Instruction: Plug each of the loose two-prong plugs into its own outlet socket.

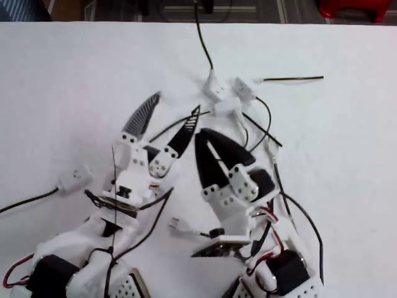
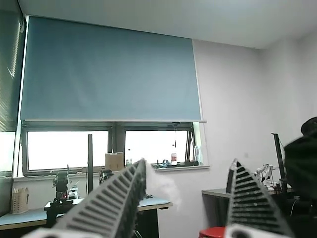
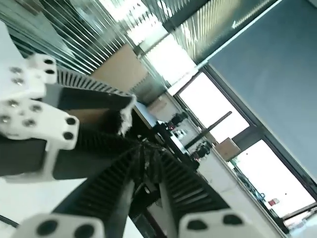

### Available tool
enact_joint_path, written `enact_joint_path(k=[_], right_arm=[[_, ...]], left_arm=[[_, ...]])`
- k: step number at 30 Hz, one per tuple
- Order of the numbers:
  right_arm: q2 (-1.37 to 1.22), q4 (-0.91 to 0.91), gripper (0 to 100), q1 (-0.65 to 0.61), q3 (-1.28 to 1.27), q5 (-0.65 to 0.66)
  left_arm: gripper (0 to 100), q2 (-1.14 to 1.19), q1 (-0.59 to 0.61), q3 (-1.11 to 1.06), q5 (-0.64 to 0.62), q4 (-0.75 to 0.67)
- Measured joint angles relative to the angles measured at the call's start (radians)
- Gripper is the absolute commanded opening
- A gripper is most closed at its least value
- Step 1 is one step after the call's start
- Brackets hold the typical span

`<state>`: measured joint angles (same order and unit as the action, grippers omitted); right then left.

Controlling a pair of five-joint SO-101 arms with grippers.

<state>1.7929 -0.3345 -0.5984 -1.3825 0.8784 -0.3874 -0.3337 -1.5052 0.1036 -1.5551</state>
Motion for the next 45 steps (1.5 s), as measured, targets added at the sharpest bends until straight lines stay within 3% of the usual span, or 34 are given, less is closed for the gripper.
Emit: enact_joint_path(k=[5,12,20,25,28,33,39,45], right_arm=[[0.000,-0.032,1.8,0.121,0.000,0.000],[-0.002,-0.315,6.1,0.239,0.000,-0.074],[0.002,-0.585,8.0,0.344,-0.011,-0.229],[-0.002,-0.605,8.0,0.419,-0.110,-0.311],[-0.002,-0.608,8.0,0.445,-0.152,-0.394],[-0.002,-0.626,8.0,0.451,-0.193,-0.497],[-0.002,-0.626,8.0,0.459,-0.247,-0.512],[-0.002,-0.626,8.0,0.457,-0.250,-0.516]], left_arm=[[26,0.000,0.032,-0.025,0.000,0.000],[26,0.000,0.219,-0.117,0.000,0.018],[26,0.000,0.470,-0.117,0.000,0.265],[26,0.000,0.517,0.120,-0.055,0.723],[26,0.000,0.531,0.318,-0.112,1.129],[26,0.002,0.531,0.577,-0.094,1.781],[26,0.002,0.506,0.812,0.068,2.268],[26,0.002,0.293,1.065,0.377,2.768]])
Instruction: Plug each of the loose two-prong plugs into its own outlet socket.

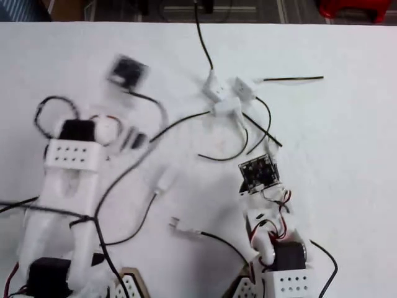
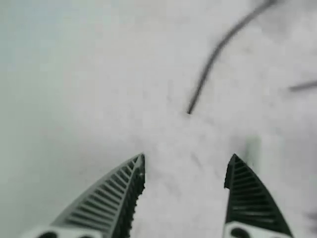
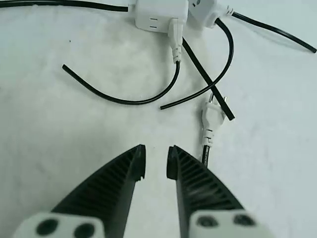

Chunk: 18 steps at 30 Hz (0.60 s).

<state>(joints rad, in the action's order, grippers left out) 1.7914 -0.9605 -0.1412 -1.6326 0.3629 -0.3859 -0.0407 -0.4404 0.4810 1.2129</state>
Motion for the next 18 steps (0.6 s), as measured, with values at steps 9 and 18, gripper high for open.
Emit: enact_joint_path(k=[9,18], right_arm=[[0.000,0.014,8.0,0.133,0.000,-0.048],[0.000,0.020,8.0,0.328,0.000,-0.106]], left_arm=[[26,0.000,-0.322,0.175,0.252,0.445],[26,0.000,-0.628,0.026,0.477,0.522]])
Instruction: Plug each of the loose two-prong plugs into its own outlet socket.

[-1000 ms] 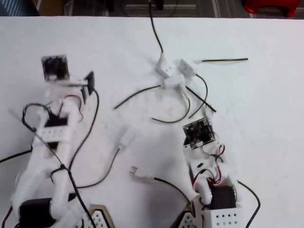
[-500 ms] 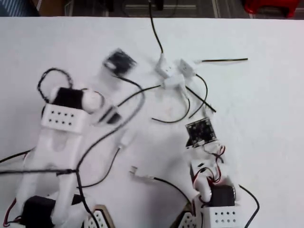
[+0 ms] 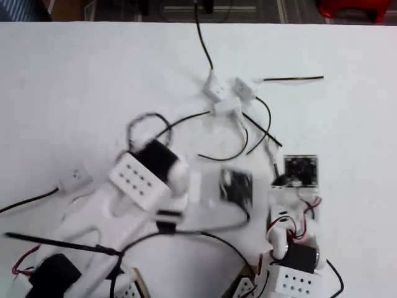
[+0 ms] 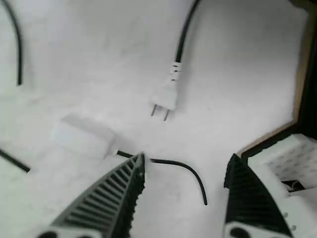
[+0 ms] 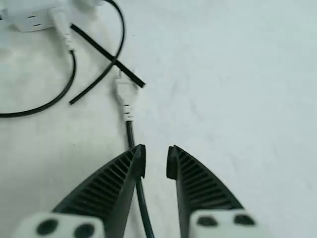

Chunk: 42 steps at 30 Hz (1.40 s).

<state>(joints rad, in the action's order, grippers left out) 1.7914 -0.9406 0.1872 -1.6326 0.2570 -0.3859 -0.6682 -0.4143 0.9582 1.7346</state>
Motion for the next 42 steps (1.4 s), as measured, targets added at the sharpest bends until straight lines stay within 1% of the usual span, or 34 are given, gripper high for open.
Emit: enact_joint_path(k=[4,7,9,12,17,21,25,27,33,38,42], right_arm=[[0.000,0.000,8.0,0.141,0.000,-0.005],[0.000,-0.023,8.1,0.235,0.003,-0.005],[0.000,-0.035,8.1,0.262,0.005,-0.005],[0.000,-0.037,8.1,0.269,0.005,-0.005],[0.000,-0.037,8.1,0.258,0.005,-0.005],[0.000,-0.037,8.1,0.244,0.005,-0.005],[0.000,-0.037,8.1,0.239,0.005,-0.005],[0.000,-0.037,8.1,0.239,0.005,-0.005],[0.000,-0.037,8.1,0.229,0.005,-0.005],[0.000,-0.037,8.1,0.213,0.005,-0.005],[0.000,-0.037,8.1,0.212,0.005,-0.005]], left_arm=[[26,0.000,-0.089,-0.080,0.021,-0.043],[26,0.000,-0.114,-0.143,0.021,-0.103],[26,0.000,-0.126,-0.184,0.023,-0.146],[26,0.000,-0.137,-0.255,0.040,-0.213],[26,0.000,-0.137,-0.381,0.169,-0.313],[26,0.000,-0.137,-0.445,0.219,-0.377],[26,0.000,-0.137,-0.482,0.302,-0.414],[26,0.000,-0.137,-0.499,0.334,-0.454],[26,0.000,-0.137,-0.555,0.353,-0.611],[26,0.000,-0.135,-0.563,0.353,-0.690],[26,0.000,-0.075,-0.583,0.353,-0.769]])
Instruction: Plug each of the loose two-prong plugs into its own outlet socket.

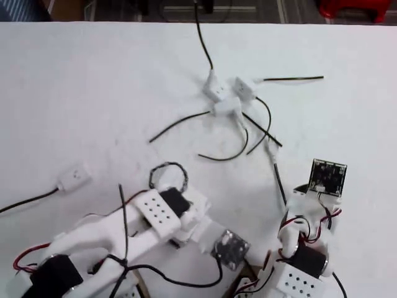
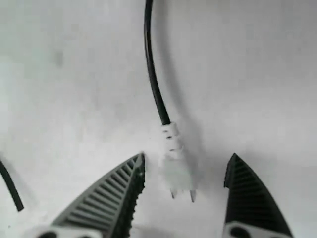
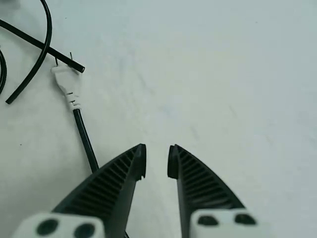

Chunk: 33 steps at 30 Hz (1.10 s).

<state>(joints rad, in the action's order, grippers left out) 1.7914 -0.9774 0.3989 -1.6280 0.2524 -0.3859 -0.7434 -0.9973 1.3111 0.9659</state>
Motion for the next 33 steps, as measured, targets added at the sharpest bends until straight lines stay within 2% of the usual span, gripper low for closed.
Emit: enact_joint_path(k=[3,9,19,22,28,33], right_arm=[[0.000,0.000,8.1,0.000,0.000,0.000],[0.000,0.000,8.1,0.000,0.000,0.000],[0.000,0.000,8.1,0.000,0.000,0.000],[0.000,0.000,8.1,0.000,0.000,0.000],[0.000,0.000,8.1,0.000,0.000,0.000],[0.000,0.000,8.1,0.000,0.000,0.000]], left_arm=[[26,0.000,0.046,-0.028,-0.011,-0.069],[26,0.000,0.068,-0.035,-0.120,-0.164],[26,0.000,0.069,-0.035,-0.219,-0.173],[22,0.040,0.069,-0.034,-0.261,-0.173],[7,0.241,0.063,0.121,-0.334,-0.046],[2,0.400,0.051,0.276,-0.342,0.089]])
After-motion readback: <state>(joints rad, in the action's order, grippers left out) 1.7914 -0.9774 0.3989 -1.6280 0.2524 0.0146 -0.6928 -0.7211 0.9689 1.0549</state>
